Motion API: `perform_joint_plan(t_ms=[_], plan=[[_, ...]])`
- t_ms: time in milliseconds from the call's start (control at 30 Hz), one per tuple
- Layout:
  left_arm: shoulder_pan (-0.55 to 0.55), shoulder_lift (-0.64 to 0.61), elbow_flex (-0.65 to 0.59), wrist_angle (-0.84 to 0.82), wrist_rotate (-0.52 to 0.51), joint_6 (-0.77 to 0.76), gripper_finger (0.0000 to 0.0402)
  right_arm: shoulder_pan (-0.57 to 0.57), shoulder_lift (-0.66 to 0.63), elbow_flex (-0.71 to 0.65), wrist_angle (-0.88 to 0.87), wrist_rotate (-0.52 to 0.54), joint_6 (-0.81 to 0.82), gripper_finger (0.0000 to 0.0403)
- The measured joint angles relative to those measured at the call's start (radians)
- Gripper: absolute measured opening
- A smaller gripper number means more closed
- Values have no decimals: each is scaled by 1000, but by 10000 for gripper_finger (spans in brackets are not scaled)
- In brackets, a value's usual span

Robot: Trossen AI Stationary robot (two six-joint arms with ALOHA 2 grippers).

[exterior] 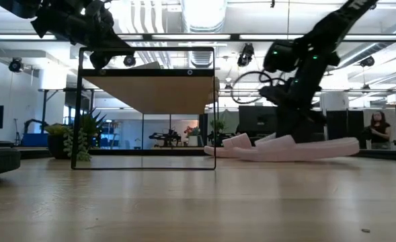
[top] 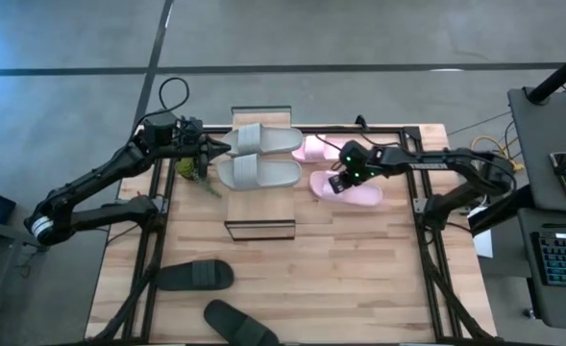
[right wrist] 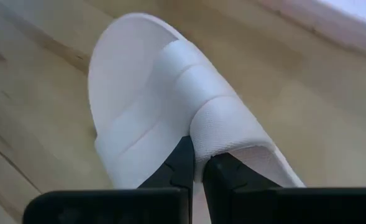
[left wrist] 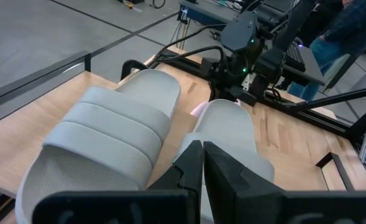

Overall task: Pick and place slides into the shelf
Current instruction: Move the pink slide to the upper middle of the table aligned with the other pink slide

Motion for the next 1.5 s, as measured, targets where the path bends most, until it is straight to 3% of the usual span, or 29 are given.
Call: perform_joint_plan(t_ms=[267, 400, 800, 1200, 1500], plan=[[0, 0, 0, 0, 0, 0, 0, -30, 92, 78, -10, 3, -47, 13], [0, 0, 0, 0, 0, 0, 0, -30, 99, 108, -10, 82, -51, 13], [0, 6, 0, 1, 0, 8, 0, -30, 108, 157, -124, 109, -115, 17], [0, 7, 0, 2, -2, 9, 0, -30, 104, 186, -159, 111, -115, 141], [0, 7, 0, 2, -3, 8, 0, -30, 103, 249, -343, 111, -142, 174]])
